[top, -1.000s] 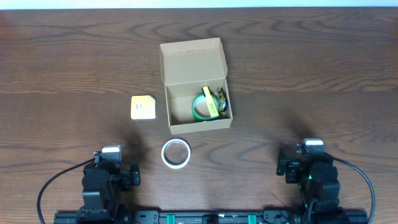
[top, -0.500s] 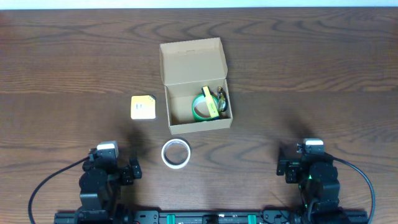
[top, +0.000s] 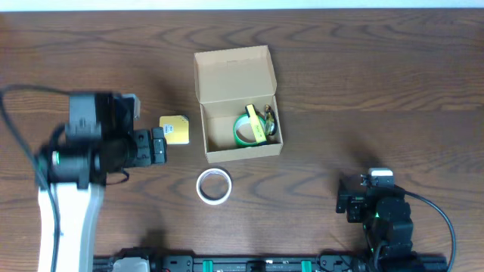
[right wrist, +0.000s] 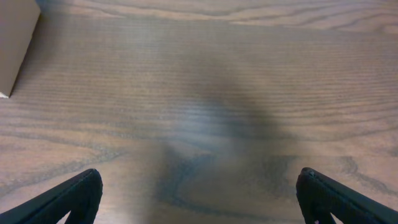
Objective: Pack container
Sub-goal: 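Reach the left gripper to the yellow notepad and grasp it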
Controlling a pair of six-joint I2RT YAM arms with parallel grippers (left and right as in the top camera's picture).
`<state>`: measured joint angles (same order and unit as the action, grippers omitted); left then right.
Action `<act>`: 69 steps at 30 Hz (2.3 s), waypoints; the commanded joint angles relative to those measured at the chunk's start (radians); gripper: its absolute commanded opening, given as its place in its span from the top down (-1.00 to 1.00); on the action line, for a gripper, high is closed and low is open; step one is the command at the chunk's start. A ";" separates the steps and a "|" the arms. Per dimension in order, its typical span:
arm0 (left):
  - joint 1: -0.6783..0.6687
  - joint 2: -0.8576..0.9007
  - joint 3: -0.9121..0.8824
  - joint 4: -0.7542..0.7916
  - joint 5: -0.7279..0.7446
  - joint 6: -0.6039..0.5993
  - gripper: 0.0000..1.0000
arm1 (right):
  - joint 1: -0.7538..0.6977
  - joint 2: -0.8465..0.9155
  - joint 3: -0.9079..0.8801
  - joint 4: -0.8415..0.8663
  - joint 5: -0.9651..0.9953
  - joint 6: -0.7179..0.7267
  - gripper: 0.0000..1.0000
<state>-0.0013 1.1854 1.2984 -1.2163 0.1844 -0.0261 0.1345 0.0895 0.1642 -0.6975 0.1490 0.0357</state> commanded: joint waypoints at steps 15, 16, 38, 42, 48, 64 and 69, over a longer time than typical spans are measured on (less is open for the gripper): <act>0.001 0.402 0.112 0.139 0.087 -0.095 -0.91 | -0.013 -0.004 -0.002 -0.002 0.000 -0.014 -0.98; 0.001 0.417 0.112 0.140 0.086 -0.094 -0.91 | -0.013 -0.004 -0.002 -0.002 0.000 -0.014 -0.99; -0.063 0.718 0.112 0.217 0.000 0.143 -0.91 | -0.013 -0.004 -0.002 -0.002 0.000 -0.014 -0.99; -0.124 0.726 0.111 0.250 -0.131 0.122 -0.99 | -0.013 -0.004 -0.002 -0.002 0.000 -0.014 -0.98; -0.139 0.726 0.111 0.299 -0.270 -0.035 -0.91 | -0.013 -0.004 -0.002 -0.002 0.000 -0.014 -0.99; -0.135 0.845 0.111 0.311 -0.200 -0.064 -0.91 | -0.013 -0.004 -0.002 -0.002 0.000 -0.014 -0.99; -0.125 0.855 0.111 0.324 -0.166 -0.064 -0.91 | -0.013 -0.004 -0.002 -0.002 0.000 -0.014 -0.99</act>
<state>-0.1375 2.0254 1.3968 -0.8906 -0.0025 -0.0792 0.1345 0.0902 0.1642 -0.6979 0.1490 0.0357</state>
